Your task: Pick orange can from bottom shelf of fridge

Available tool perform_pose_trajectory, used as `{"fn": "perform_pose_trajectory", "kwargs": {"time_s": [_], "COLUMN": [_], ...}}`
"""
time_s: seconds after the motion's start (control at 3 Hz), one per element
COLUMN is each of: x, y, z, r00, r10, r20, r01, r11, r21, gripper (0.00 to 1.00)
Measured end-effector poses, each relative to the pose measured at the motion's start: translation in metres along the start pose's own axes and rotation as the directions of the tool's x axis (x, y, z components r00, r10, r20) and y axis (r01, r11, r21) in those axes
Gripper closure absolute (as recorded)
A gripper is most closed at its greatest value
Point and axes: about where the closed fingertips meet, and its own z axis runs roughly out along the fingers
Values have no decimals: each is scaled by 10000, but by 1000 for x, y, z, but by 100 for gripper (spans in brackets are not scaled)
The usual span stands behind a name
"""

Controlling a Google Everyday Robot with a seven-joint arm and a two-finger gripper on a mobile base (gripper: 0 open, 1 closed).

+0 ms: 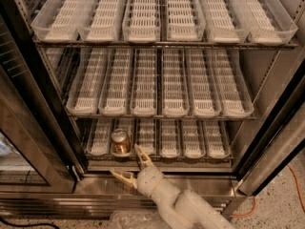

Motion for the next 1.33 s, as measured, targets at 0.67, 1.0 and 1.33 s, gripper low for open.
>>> {"fn": "perform_pose_trajectory", "kwargs": {"time_s": [0.67, 1.0, 1.33], "x": [1, 1, 0], "y": [-13, -23, -33], "z": [9, 13, 19], "r00": [9999, 9999, 9999], "r10": [123, 124, 121], "r20": [-14, 0, 18], "r01": [-123, -124, -122], "r11": [9998, 9997, 9995], "r21": [134, 212, 287], "gripper": [43, 36, 28]}}
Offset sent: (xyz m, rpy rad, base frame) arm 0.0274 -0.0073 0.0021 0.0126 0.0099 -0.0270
